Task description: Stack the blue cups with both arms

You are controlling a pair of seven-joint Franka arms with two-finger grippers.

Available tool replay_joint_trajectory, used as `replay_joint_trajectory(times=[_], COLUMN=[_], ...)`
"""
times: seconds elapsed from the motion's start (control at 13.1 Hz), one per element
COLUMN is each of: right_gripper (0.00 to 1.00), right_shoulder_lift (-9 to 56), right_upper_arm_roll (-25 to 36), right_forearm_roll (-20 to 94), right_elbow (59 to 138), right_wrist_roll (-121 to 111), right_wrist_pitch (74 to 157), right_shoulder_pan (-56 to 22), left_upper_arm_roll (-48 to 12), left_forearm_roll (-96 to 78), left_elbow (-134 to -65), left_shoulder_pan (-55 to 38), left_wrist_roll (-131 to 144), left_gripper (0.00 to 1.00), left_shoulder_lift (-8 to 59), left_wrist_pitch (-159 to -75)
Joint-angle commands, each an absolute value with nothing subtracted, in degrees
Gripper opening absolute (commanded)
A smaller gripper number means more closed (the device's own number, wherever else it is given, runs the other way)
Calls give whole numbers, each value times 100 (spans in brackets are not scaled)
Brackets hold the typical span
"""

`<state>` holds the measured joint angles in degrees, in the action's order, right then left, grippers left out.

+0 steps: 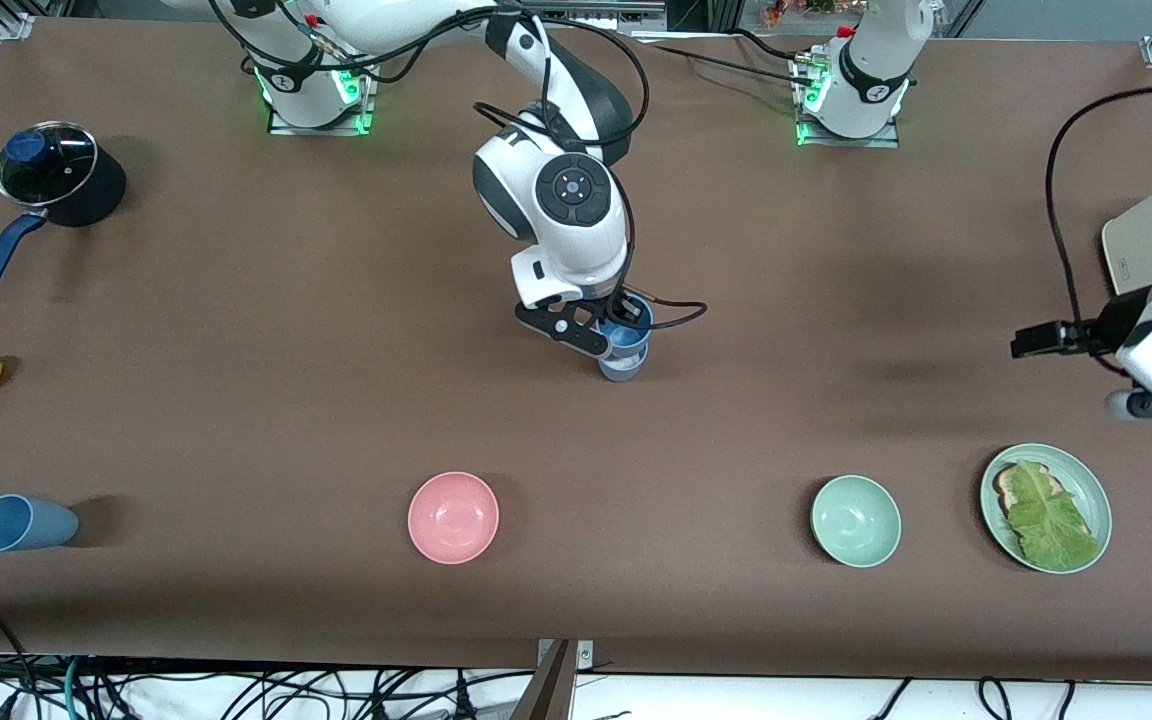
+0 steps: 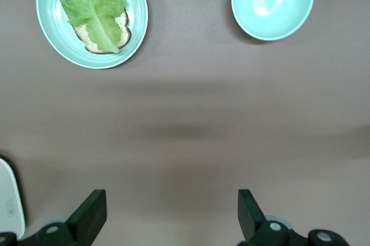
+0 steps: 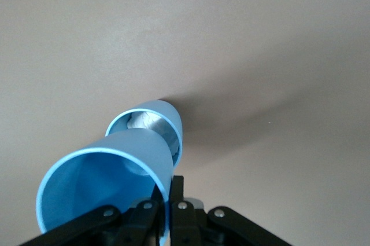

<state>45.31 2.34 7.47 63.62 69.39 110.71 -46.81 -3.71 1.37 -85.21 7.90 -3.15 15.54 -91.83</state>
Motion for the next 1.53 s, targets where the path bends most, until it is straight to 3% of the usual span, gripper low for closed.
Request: replay_joint_trajectory(times=[0.0,0.08,0.23,0.46,0.61,0.84,1.45], right_gripper=[0,3,99,100,100,100,100], right_shoulder_lift=[4544,4544,4500,4316,4132,3772,1998], right_upper_arm_roll=[281,281,316,386,815,932,1213], right_forearm_roll=[721,721,712,441,474,633,633], right_elbow=[6451,6451,6434,6425,6434,6460,7407], right_wrist_roll=[7014,7005,6996,6882,6332,4917,1225], right_wrist_pitch=[11118,11109,11057,10917,10610,9846,8306], right_shoulder_pan=[-4729,-4729,-4729,-4685,-4615,-4001,-2043], left_upper_arm_roll=[-44,-53,-35,-35,-35,-44,-44], left_forearm_roll=[70,62,79,79,79,70,62], left_elbow=[-9026,-9009,-9009,-9000,-8974,-8912,-8903], left_shoulder_pan=[370,343,264,167,106,140,202], left_wrist_roll=[-528,-493,-335,-53,-53,-79,-132], left_gripper=[100,100,100,100,100,100,100], left_shoulder_lift=[880,835,791,791,800,817,826], left_wrist_pitch=[-9229,-9229,-9229,-9237,-9246,-9237,-9237])
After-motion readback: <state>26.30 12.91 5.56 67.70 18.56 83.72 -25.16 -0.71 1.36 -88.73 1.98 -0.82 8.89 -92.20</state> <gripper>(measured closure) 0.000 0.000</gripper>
